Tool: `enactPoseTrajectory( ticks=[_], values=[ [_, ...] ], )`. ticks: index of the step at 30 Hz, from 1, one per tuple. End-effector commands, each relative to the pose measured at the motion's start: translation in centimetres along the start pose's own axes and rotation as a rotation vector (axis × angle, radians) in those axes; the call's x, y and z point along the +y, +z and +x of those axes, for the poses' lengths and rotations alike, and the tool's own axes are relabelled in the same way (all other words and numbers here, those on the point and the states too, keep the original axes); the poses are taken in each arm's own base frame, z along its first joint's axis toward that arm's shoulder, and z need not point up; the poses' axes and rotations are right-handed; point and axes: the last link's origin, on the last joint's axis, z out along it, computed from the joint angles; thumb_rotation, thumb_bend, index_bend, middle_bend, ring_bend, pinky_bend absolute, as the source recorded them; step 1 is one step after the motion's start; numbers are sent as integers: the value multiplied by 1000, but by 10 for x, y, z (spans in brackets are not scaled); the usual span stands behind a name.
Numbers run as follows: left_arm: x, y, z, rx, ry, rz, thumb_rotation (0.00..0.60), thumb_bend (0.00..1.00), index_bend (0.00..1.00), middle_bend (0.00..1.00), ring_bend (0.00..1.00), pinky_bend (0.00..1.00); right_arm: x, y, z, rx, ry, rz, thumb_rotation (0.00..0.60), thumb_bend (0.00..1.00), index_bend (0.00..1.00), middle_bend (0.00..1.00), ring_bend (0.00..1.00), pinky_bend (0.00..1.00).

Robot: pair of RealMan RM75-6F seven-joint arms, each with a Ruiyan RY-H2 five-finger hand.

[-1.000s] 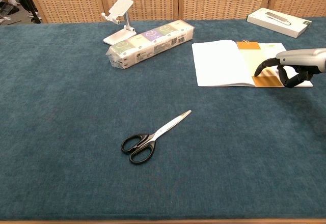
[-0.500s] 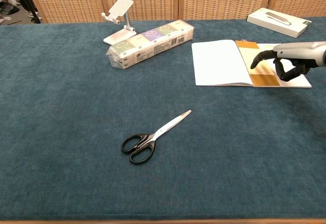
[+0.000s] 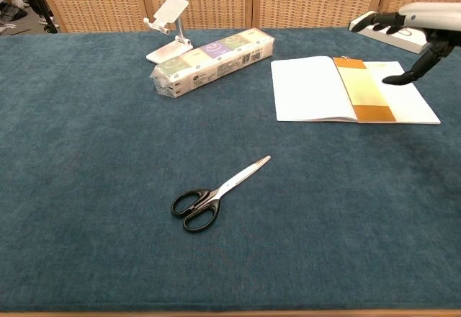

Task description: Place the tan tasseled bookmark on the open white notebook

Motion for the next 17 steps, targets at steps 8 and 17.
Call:
enactPoseTrajectory(
  ticks=[8, 17],
  values=[
    [-4, -8, 1, 46, -7, -24, 600, 0, 0, 0, 0, 0, 27, -109, 7, 260, -114, -128, 600, 0, 6, 0, 0, 0],
    [0, -16, 3, 82, -9, -57, 600, 0, 0, 0, 0, 0, 47, -180, -29, 311, -117, -263, 600, 0, 5, 0, 0, 0]
  ],
)
